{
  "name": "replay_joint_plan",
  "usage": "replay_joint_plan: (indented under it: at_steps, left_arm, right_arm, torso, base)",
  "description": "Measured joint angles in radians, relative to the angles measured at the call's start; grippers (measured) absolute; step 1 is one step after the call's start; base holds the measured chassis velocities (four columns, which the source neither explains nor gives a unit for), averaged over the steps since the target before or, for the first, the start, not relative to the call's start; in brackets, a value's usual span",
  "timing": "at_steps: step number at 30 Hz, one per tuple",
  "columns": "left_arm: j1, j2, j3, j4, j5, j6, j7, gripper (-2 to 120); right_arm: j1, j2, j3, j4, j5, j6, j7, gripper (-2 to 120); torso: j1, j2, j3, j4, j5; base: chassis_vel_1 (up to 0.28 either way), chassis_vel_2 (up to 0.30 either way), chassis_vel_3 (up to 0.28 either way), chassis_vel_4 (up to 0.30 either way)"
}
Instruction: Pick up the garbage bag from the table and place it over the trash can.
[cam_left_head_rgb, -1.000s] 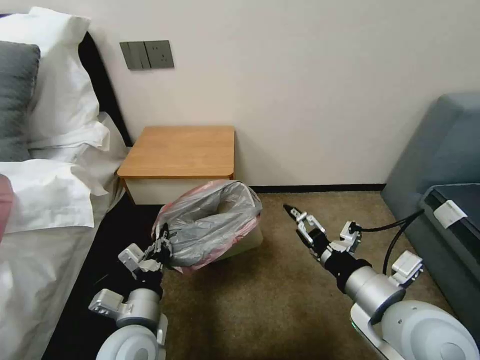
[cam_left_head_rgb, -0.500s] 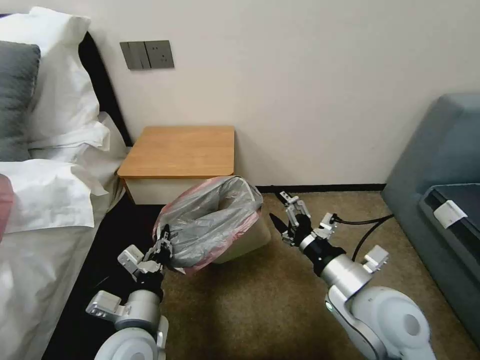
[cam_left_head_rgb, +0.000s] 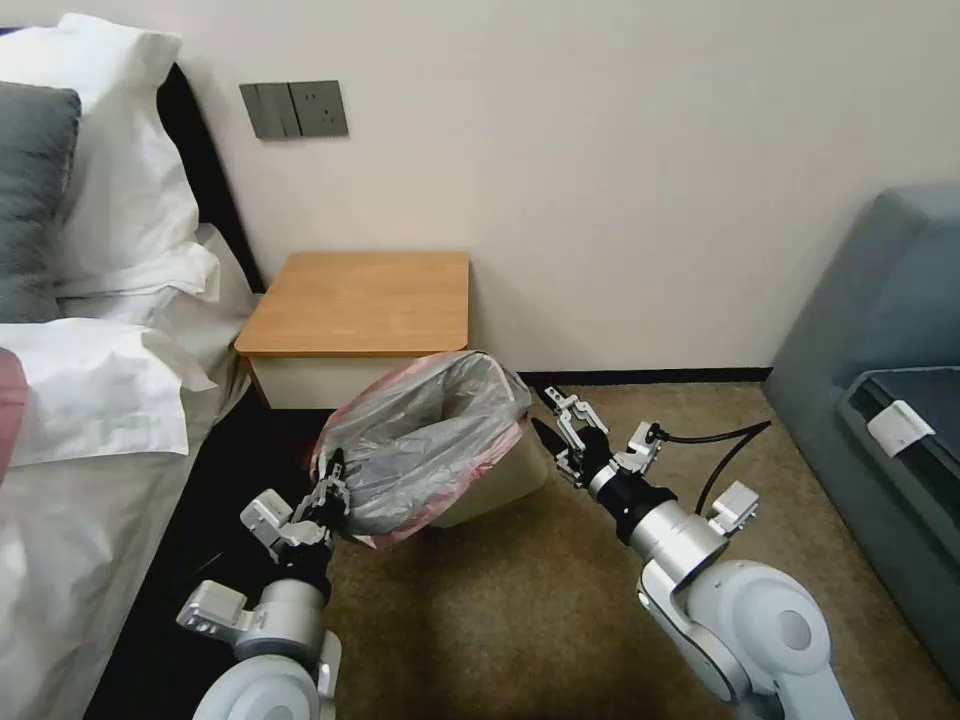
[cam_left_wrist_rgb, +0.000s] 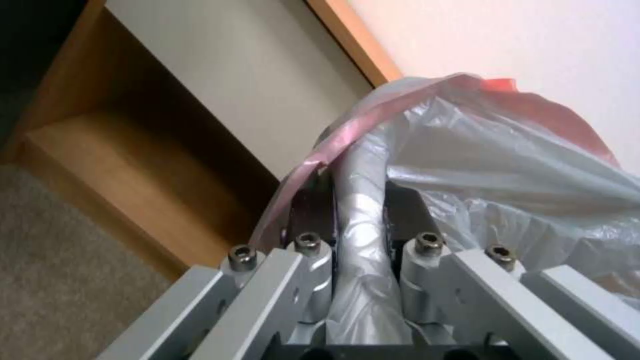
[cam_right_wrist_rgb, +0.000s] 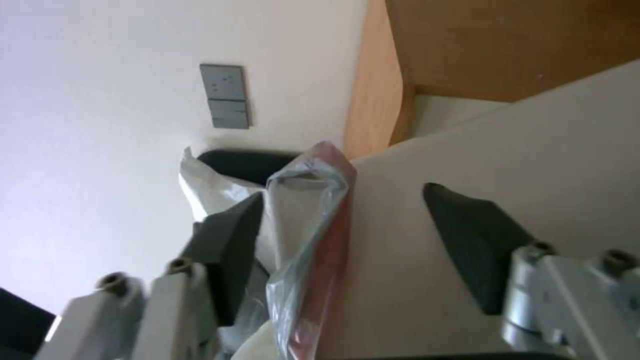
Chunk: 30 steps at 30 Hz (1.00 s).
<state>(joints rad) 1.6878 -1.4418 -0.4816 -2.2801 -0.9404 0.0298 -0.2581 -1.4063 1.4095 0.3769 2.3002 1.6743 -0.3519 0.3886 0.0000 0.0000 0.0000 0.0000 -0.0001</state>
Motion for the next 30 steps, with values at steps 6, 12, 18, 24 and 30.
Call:
replay_joint_plan:
  at_steps: [6, 12, 18, 24, 30]
  left_arm:
    - [0.000, -0.001, 0.000, 0.001, 0.001, 0.000, 0.000, 9]
    - [0.000, -0.002, 0.001, 0.004, 0.006, 0.000, 0.000, 9]
    - [-0.001, -0.003, 0.002, 0.006, 0.012, -0.001, 0.001, 9]
    - [-0.004, -0.004, 0.001, 0.022, 0.029, -0.007, 0.006, 9]
    - [-0.009, -0.005, 0.003, 0.028, 0.035, -0.008, 0.009, 9]
  right_arm:
    - [0.001, 0.003, -0.008, -0.001, -0.005, 0.001, 0.001, 37]
    - [0.002, 0.003, -0.013, -0.001, -0.018, 0.004, 0.005, 15]
    - [0.001, 0.003, -0.018, -0.002, -0.034, 0.011, 0.005, 0]
    - [-0.008, 0.002, -0.015, 0.026, -0.033, 0.018, 0.012, 0]
    - [-0.025, -0.007, -0.011, 0.057, -0.040, 0.009, 0.029, 0]
  torso:
    - [0.000, 0.000, 0.000, 0.0000, 0.0001]
    - [0.000, 0.000, 0.000, 0.0000, 0.0000]
    - [0.000, 0.000, 0.000, 0.0000, 0.0001]
    - [0.000, 0.000, 0.000, 0.0000, 0.0001]
    - [0.000, 0.000, 0.000, 0.0000, 0.0001]
  base:
    - [0.000, 0.000, 0.000, 0.000]
    - [0.000, 0.000, 0.000, 0.000]
    - [0.000, 0.000, 0.000, 0.000]
    - [0.000, 0.000, 0.000, 0.000]
    - [0.000, 0.000, 0.000, 0.000]
